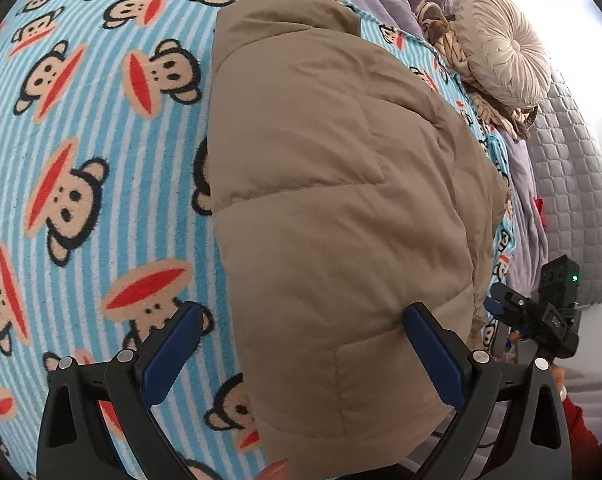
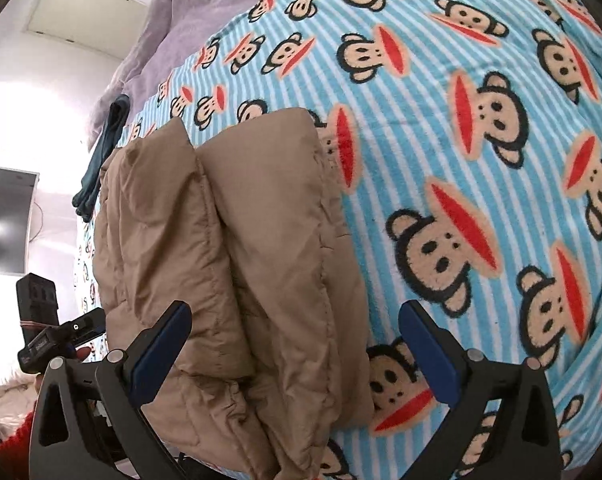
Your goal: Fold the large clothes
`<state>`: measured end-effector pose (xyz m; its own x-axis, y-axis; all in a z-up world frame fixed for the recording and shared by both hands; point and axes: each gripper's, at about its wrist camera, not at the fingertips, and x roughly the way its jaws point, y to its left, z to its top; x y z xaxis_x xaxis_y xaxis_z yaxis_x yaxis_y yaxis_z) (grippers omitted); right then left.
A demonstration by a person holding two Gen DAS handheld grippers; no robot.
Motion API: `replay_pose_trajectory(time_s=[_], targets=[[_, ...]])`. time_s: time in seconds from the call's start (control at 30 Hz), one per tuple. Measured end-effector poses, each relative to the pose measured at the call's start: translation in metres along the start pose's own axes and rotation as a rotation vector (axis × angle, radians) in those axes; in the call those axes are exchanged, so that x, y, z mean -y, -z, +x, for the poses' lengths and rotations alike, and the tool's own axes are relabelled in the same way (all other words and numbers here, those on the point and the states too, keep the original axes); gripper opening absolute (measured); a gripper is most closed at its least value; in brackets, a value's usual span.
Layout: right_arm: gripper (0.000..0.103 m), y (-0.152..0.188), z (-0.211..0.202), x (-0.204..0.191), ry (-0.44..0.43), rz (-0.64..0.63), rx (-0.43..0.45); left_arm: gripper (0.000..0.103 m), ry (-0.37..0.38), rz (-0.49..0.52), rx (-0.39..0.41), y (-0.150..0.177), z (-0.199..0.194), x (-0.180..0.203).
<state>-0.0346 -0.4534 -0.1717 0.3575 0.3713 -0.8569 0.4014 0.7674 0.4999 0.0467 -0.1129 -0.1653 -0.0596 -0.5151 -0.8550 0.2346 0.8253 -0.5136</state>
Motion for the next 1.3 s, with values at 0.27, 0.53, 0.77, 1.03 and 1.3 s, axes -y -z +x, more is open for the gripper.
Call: replay_pose_trajectory(time_s=[0.27, 0.53, 0.77, 1.03, 1.3], targets=[[0.103, 0.0, 0.016, 0.018, -0.076, 0.05, -0.102, 0.101, 0.108, -0.038, -0.022, -0.008, 0.001, -0.013], [0.103, -0.02, 0.03, 0.022, -0.263, 0.053, -0.136, 0.101, 0.252, -0.047, -0.058, -0.024, 0.017, -0.029], [0.103, -0.035, 0.067, 0.014, -0.249, -0.043, -0.246, 0.102, 0.264, -0.013, -0.088, -0.031, 0.042, -0.034], [0.103, -0.051, 0.107, 0.019, -0.369, 0.041, -0.288, 0.103, 0.294, -0.055, -0.1, -0.037, 0.071, -0.03], [0.097, -0.049, 0.115, 0.011, -0.359, 0.114, -0.306, 0.101, 0.305, -0.077, -0.115, -0.037, 0.076, -0.017]])
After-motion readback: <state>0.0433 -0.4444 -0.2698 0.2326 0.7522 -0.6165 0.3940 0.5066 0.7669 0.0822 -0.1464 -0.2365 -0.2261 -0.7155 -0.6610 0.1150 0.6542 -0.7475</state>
